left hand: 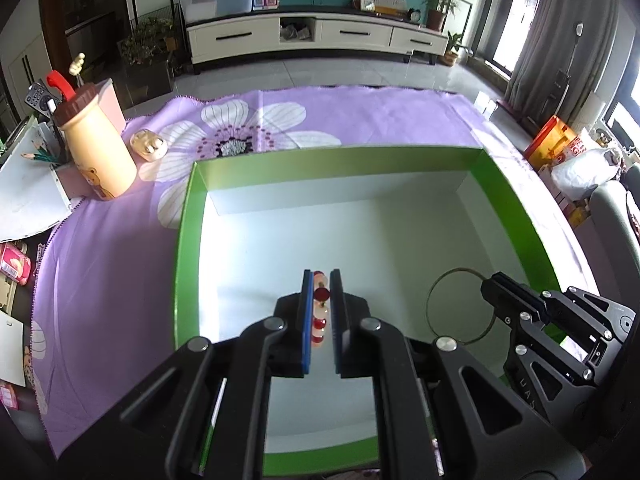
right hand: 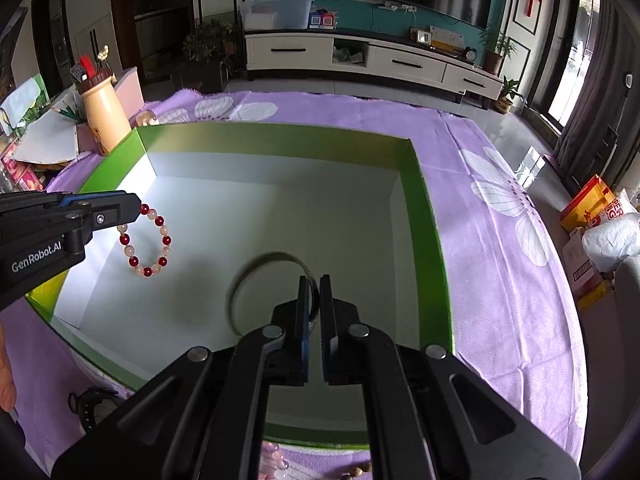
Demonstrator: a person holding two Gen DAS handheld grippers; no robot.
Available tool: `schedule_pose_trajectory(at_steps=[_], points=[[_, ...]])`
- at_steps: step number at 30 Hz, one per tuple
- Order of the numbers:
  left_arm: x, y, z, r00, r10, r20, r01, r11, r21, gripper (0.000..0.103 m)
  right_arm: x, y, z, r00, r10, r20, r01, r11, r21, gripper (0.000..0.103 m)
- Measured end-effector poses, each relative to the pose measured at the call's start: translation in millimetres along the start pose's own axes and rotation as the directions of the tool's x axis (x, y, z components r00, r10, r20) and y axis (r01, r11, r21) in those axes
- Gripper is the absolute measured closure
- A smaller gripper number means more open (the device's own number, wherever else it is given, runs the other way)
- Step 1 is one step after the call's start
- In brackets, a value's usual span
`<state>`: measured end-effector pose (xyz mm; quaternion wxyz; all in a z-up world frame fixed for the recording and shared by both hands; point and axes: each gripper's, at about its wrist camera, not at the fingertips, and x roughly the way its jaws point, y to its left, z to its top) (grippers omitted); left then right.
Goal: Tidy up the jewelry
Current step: 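Carry the bracelet and bangle into the green box while both tools open to release, then withdraw both tools from the box back toward the remaining jewelry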
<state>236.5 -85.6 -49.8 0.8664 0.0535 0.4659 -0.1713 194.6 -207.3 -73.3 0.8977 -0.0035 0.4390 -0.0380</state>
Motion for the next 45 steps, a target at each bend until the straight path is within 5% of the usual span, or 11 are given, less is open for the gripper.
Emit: schedule_pose_trajectory(at_steps=[3,7,9,13,25,45], points=[[3,-2,-2,1.000,0.005,-0.007,-0.005,1.000,0.001,0.086,-2,-5,0,1.000,0.006,0.007,-0.006,1.000,0.027,0.086],[-7,-5,-3,0.999,0.028,0.032,-0.028,1.000,0.007,0.048,-14,-16,-4,0.999,0.024,0.032,-0.026,0.998,0.064,0.083],[-14,-5,-4,0.999,0.021,0.045,-0.022,1.000,0.004,0.048,-22,-20,-8,0.998,0.034,0.046,-0.038,0.996,0.079,0.070],[-31,-7,-9,0.996,0.034,0.078,-0.035,0.999,0.011,0.037,-42,-25,-19,0.996,0.045,0.075,-0.052,0.995,0.090,0.066],[-88,-4,-48,0.990,0.026,0.137,-0.029,0.999,0.020,0.029,-102,-30,-58,0.988,0.102,0.113,-0.113,0.990,0.090,0.065],[-109,14,-150,0.999,-0.002,0.035,0.002,1.000,0.003,0.029,-132,7,-120,0.975,0.219,0.031,-0.220,0.974,0.058,0.054]])
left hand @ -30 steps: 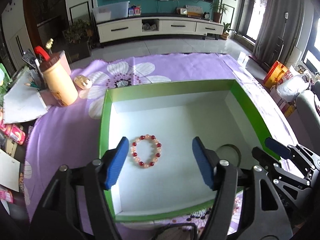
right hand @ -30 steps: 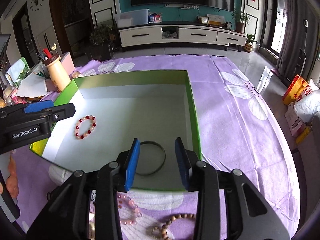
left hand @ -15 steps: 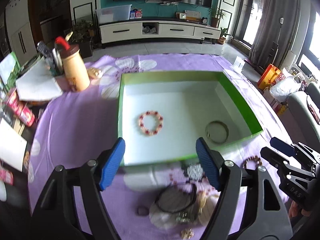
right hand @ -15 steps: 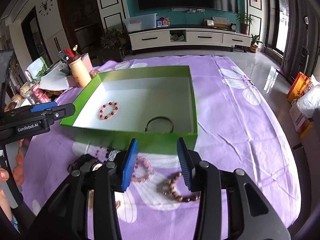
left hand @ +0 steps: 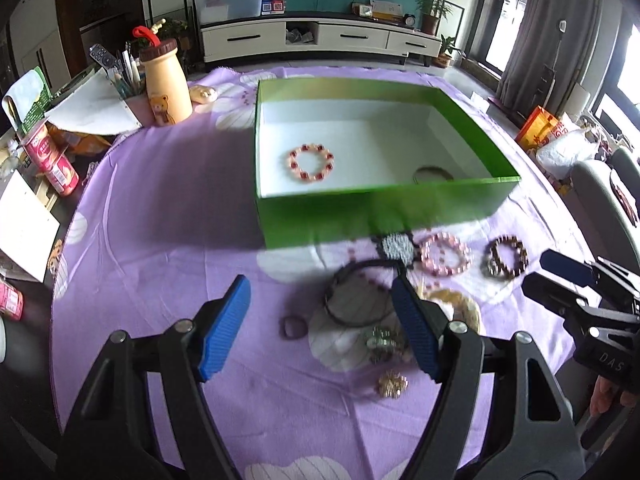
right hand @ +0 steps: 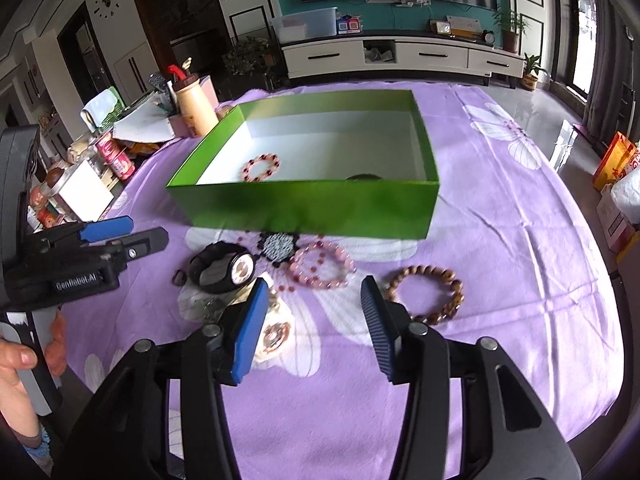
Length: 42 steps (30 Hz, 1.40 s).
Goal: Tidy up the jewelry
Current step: 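Withdraw both tools from the box back toward the remaining jewelry, then grasp the gold brooch with the left tool while the right tool grasps the cream watch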
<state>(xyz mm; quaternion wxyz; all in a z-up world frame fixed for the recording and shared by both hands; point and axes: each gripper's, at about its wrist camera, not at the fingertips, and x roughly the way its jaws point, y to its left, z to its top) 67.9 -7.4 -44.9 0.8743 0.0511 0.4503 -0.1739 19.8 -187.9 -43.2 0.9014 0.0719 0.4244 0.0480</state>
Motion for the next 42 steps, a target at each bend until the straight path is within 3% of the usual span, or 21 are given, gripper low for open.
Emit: schedule_pose_trajectory(at_steps=[8,15,20,25,30,33,42], points=[[12,-12,-47,0.997,-0.021,-0.073,0.026,0.997,0.066,0.029,26,19,-19,0.995,0.060,-0.083,-0.059,0.998,0.014,0.054],[25,-24,-68,0.992,-0.048,-0.113,0.062,0.990,0.127,0.029,53,25,-24,0.988,0.057,-0.141,-0.053,0.998,0.035,0.054],[32,-35,-70,0.990,-0.073,-0.122,0.090,0.985,0.145,0.042,61,18,-27,0.987,0.047,-0.156,-0.038,0.998,0.056,0.056],[34,-38,-71,0.992,-0.072,-0.108,0.089,0.984,0.156,0.067,59,10,-28,0.987,0.032,-0.159,-0.024,0.998,0.053,0.066],[33,-43,-73,0.994,-0.072,-0.088,0.086,0.981,0.176,0.082,60,13,-29,0.986,0.021,-0.164,-0.018,1.000,0.023,0.079],[32,-43,-75,0.995,-0.072,-0.071,0.084,0.980,0.180,0.082,60,15,-30,0.987,0.019,-0.157,-0.017,1.000,0.011,0.086],[24,-30,-67,0.990,-0.127,-0.056,0.132,0.984,0.115,0.083,58,9,-29,0.989,0.012,-0.148,-0.010,1.000,0.017,0.086]])
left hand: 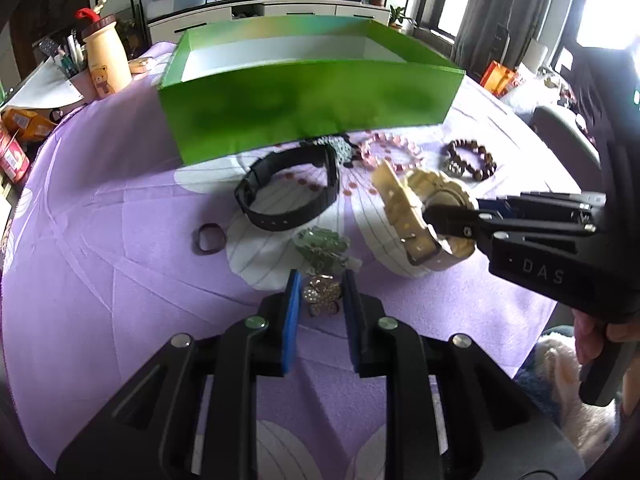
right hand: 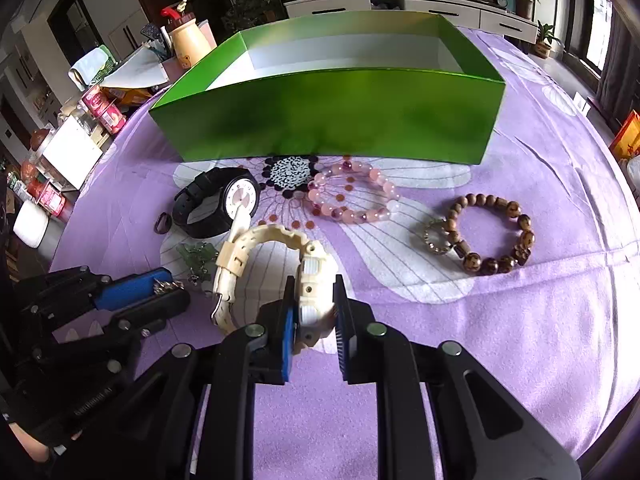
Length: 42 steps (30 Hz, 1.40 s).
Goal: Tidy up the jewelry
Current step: 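Grasp the gold brooch with the left tool while the right tool grasps the cream watch, then carry the brooch and cream watch into the green box while both tools open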
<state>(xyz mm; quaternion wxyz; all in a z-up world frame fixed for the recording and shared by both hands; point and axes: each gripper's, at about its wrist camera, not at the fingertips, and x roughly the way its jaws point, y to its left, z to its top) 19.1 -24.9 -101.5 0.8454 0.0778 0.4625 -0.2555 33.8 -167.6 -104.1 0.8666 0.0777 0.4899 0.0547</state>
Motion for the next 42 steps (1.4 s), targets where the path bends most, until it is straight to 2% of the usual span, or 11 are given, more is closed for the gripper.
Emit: schedule_pose_trajectory(at_steps=[6,19,30,38,42], points=[[-18,8,7,0.999,-0.030,0.042,0.032,0.999,-0.036,0.083,-14,-10,0,0.999,0.004,0.037,-0.005,1.000,0.024,0.086],[-37,15,34,0.995,-0.030,0.095,0.035,0.998,-0.059,0.083,-48,-28,7,0.990,-0.023,0.140,0.016,0.998,0.055,0.086],[-32,26,99,0.990,-0.015,0.138,0.030,0.993,-0.110,0.083,-66,-40,40,0.974,-0.051,0.220,0.037,0.997,0.065,0.086],[-6,33,152,0.991,-0.057,0.118,0.076,0.985,-0.158,0.083,-62,-44,78,0.963,-0.079,0.258,0.068,0.996,0.051,0.086],[13,36,171,0.994,-0.059,0.092,0.075,0.982,-0.174,0.083,-51,-48,99,0.962,-0.092,0.255,0.082,0.995,0.050,0.086]])
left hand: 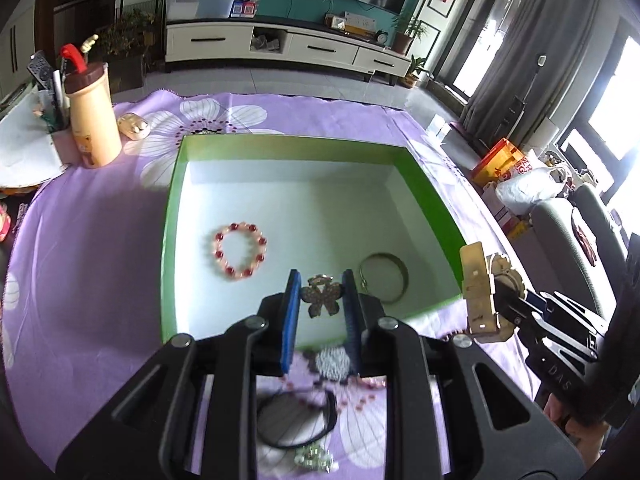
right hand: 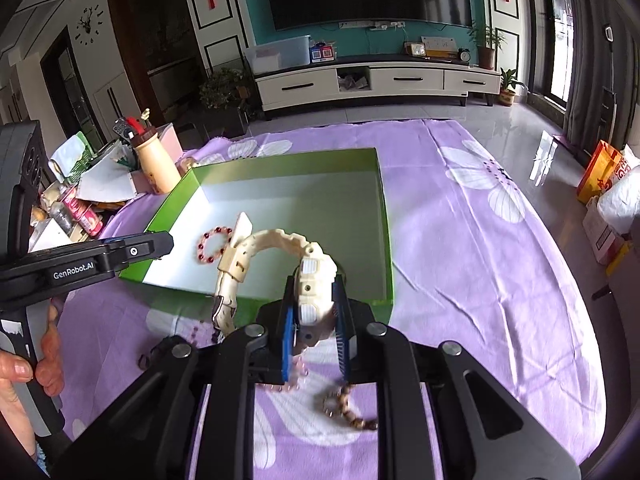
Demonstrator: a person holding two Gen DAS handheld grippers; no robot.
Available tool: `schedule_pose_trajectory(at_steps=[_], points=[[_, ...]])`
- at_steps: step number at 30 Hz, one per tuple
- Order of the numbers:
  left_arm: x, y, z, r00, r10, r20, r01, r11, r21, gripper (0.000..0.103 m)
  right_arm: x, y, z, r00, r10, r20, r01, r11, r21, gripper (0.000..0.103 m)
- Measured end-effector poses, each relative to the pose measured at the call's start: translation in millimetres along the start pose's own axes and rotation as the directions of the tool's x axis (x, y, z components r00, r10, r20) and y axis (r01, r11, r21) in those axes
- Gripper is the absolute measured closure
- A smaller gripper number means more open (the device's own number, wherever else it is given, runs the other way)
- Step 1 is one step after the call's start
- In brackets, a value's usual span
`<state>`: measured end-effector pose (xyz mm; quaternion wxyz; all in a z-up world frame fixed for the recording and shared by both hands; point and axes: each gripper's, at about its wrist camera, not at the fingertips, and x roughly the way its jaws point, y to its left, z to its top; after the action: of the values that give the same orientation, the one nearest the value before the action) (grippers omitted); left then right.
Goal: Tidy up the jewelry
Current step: 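Carry the brooch and cream watch into the green box while both tools open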
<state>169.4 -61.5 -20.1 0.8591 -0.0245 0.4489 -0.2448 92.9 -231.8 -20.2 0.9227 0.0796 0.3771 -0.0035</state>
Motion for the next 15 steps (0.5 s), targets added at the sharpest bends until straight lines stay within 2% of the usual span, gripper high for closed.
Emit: schedule_pose_trajectory(at_steps=[9,15], points=[[54,13,25,0.996,0.031,-0.085,-0.034,0.999,-0.033,0.082,47,1,28,0.998,-0.037,-0.052,0.036,0.999,-0.019,0.086],[79,13,30,0.990,0.044,-0.133,-0.047,0.999,-0.016,0.082,82,1,39,0.991,-0.064,-0.113,0.061,0.998,-0.027,0.086]])
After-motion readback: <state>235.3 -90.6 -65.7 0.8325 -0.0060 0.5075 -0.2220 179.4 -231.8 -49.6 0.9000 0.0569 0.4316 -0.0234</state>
